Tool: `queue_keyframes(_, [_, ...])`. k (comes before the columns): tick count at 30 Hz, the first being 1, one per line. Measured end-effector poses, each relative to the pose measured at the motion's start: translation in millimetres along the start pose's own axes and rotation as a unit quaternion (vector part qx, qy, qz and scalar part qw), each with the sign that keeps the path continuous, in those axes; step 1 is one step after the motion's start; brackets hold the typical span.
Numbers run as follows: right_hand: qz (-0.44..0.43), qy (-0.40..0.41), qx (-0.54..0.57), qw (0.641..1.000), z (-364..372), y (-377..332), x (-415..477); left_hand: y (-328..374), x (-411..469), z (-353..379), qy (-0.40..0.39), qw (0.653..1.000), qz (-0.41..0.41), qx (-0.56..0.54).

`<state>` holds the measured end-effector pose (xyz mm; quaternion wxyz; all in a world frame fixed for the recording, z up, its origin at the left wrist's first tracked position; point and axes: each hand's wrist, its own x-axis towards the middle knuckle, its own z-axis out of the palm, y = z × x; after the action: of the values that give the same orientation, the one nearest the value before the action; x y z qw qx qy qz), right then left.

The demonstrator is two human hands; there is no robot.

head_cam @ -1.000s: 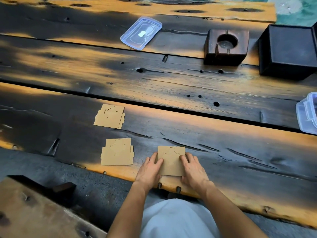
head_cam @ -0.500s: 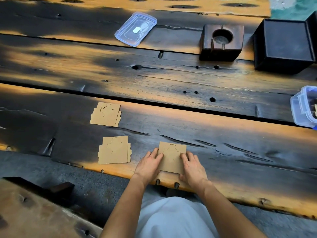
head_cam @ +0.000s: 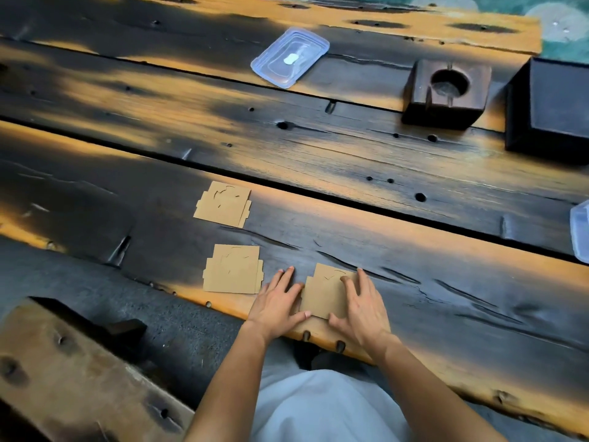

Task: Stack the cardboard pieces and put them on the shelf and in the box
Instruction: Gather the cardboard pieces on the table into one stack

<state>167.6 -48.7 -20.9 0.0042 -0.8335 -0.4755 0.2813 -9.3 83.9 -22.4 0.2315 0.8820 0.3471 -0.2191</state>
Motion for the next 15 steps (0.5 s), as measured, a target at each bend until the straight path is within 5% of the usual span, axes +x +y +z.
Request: queue_keyframes(15, [-0.061, -0.070, -0.083, 0.992, -1, -112, 54, -128, -26, -36, -0.017, 0.997, -0.066, 0.035])
